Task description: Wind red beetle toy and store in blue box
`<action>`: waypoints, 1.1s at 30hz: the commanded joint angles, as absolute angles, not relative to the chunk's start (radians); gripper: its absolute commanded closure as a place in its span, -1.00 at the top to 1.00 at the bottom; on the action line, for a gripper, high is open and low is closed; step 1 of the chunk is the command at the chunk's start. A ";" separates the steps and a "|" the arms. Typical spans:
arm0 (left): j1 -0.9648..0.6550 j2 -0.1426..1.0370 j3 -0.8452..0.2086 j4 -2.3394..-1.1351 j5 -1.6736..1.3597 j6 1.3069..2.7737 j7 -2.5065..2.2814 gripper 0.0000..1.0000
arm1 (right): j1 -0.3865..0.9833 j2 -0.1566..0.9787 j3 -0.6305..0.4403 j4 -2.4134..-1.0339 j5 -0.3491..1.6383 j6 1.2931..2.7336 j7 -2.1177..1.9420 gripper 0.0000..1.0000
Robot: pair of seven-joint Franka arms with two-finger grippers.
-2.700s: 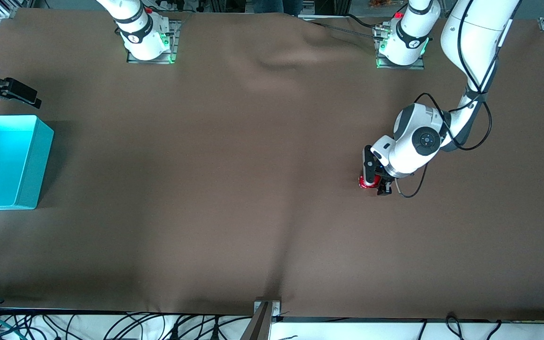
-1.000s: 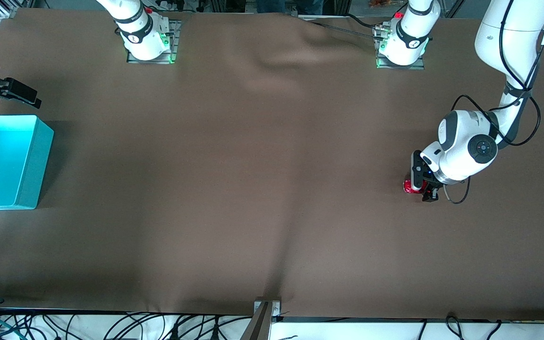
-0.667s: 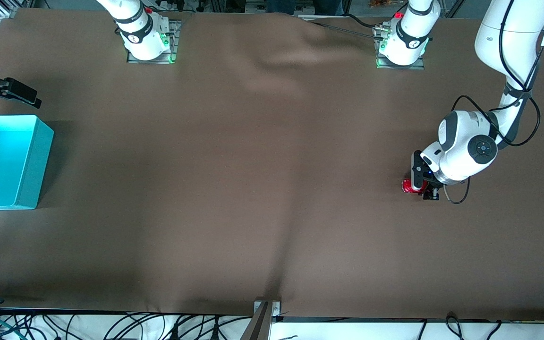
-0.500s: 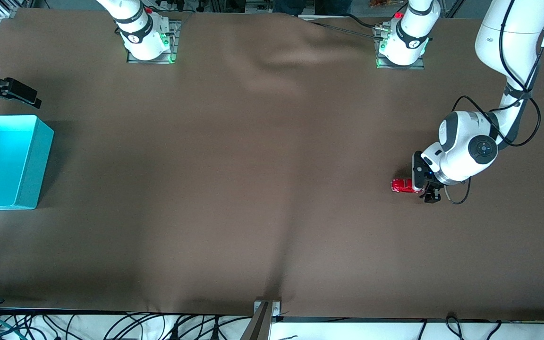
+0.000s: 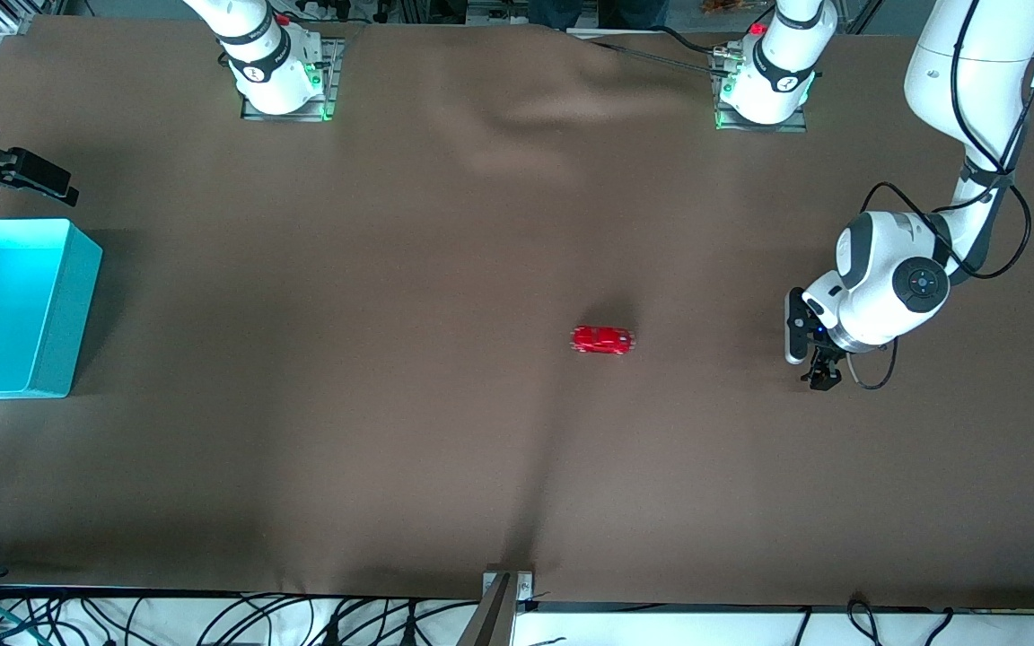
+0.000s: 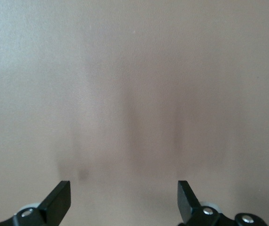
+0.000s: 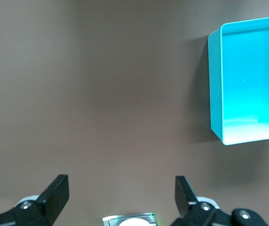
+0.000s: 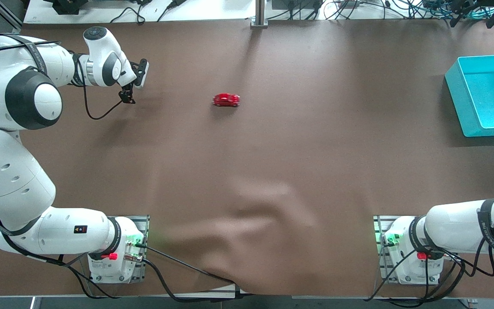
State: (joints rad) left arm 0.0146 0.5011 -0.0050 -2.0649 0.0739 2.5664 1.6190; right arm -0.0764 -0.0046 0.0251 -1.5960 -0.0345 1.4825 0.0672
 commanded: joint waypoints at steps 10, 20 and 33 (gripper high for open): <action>0.018 0.483 -0.003 -2.063 0.097 2.542 1.637 1.00 | -0.081 -0.011 0.026 -1.594 -0.025 1.479 0.066 1.00; 0.018 0.483 -0.002 -2.063 0.097 2.542 1.635 1.00 | -0.081 -0.011 0.026 -1.594 -0.025 1.477 0.066 1.00; 0.018 0.460 -0.002 -2.063 0.097 2.542 1.634 1.00 | -0.078 -0.011 0.029 -1.594 -0.025 1.477 0.066 1.00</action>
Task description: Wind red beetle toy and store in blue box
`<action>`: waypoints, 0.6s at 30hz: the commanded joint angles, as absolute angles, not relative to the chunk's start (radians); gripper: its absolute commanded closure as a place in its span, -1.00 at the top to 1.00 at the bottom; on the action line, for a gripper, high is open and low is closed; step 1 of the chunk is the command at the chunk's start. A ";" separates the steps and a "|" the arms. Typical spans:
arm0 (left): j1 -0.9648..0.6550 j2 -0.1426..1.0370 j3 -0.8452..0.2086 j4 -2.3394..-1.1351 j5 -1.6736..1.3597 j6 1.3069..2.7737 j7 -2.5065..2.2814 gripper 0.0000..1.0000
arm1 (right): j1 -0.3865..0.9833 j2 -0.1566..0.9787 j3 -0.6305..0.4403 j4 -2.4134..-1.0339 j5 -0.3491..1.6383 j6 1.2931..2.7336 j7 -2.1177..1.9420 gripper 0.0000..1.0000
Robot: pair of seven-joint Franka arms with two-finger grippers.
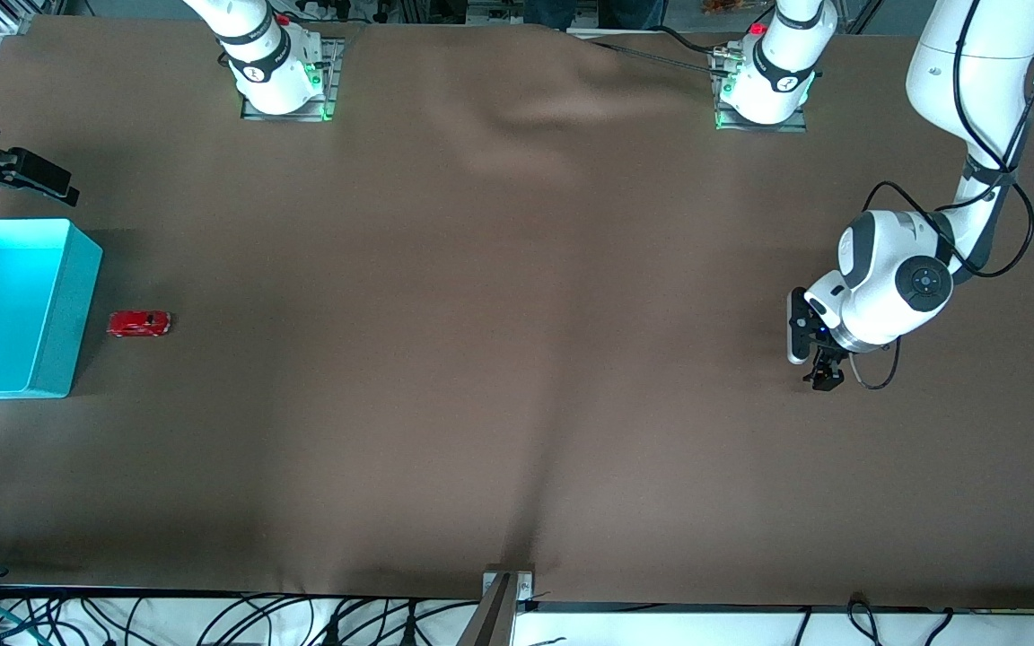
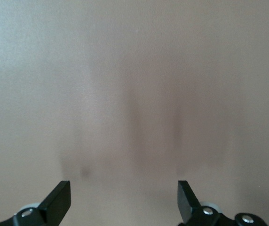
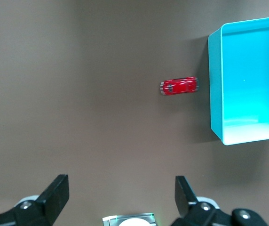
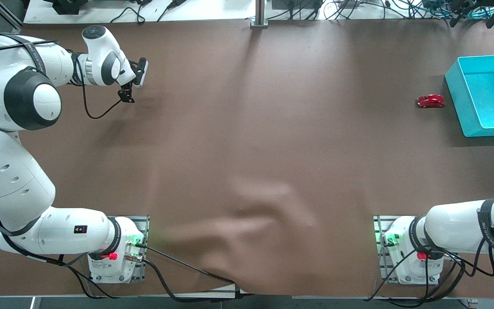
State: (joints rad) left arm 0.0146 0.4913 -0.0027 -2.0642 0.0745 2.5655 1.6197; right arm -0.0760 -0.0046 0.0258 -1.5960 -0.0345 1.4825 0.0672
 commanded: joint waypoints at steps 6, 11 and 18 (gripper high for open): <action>0.018 0.440 -0.002 -2.060 0.097 2.540 1.634 1.00 | -0.077 -0.003 0.029 -1.594 -0.031 1.493 0.066 1.00; 0.018 0.384 -0.003 -2.060 0.095 2.539 1.631 1.00 | -0.081 0.035 0.028 -1.594 -0.031 1.505 0.052 1.00; 0.003 0.284 -0.005 -2.060 0.084 2.514 1.621 1.00 | -0.083 0.093 0.026 -1.595 -0.048 1.540 -0.020 1.00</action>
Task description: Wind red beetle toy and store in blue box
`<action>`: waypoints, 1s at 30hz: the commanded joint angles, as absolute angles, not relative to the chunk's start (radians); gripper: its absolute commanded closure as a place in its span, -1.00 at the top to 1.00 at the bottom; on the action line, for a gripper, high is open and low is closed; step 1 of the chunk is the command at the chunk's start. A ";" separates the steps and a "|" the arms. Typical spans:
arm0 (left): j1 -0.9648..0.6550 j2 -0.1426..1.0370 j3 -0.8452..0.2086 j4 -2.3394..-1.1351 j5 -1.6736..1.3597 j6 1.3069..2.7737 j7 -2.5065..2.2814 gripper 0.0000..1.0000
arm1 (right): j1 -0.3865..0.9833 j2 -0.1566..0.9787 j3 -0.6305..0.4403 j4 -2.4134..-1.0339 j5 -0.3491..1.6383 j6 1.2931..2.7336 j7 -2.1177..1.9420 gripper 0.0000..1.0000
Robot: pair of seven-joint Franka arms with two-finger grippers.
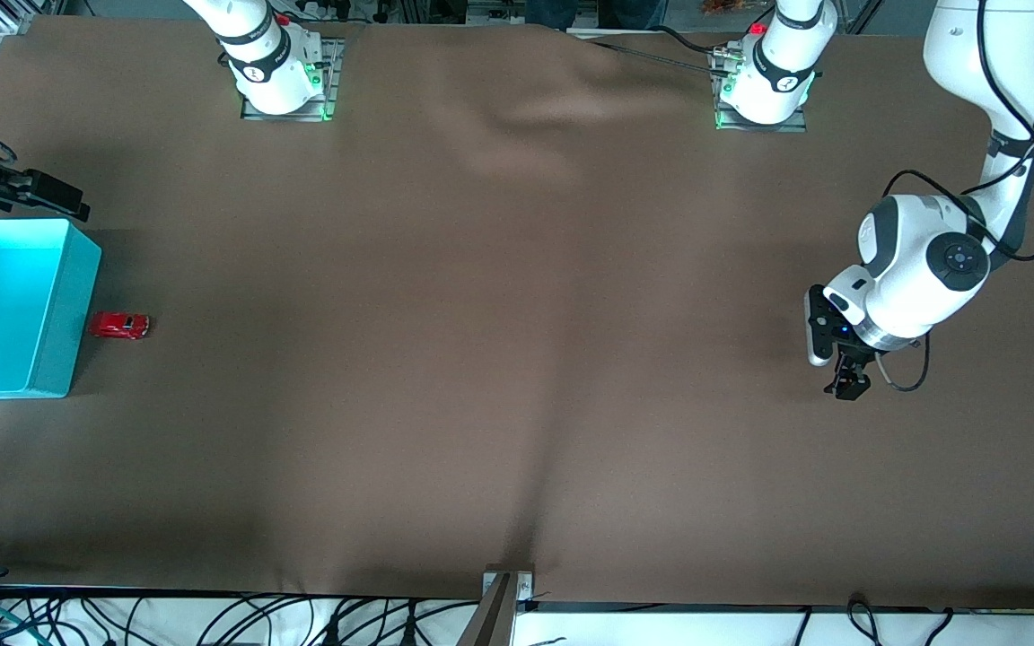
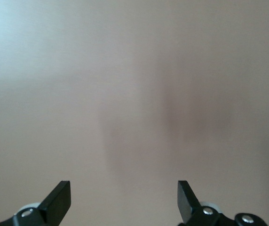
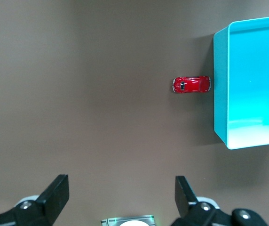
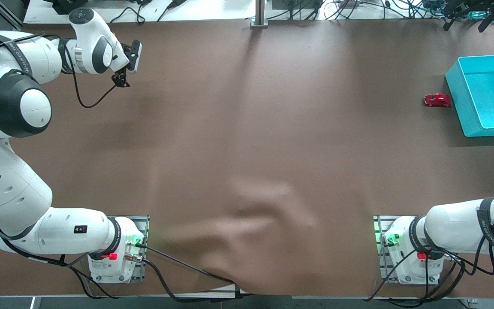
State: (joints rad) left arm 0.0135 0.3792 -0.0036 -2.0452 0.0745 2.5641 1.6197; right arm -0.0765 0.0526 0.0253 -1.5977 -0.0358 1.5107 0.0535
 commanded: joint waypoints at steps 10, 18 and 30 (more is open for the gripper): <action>-0.014 0.184 -0.006 -2.048 0.083 2.347 1.323 1.00 | -0.094 0.190 0.002 -1.604 -0.094 1.609 -0.394 1.00; -0.034 0.129 -0.009 -2.031 0.026 2.195 1.056 1.00 | -0.098 0.233 -0.051 -1.673 -0.094 1.752 -0.768 1.00; -0.035 0.018 -0.003 -1.982 -0.115 1.955 0.683 1.00 | -0.156 0.327 -0.080 -1.802 -0.081 2.026 -1.339 1.00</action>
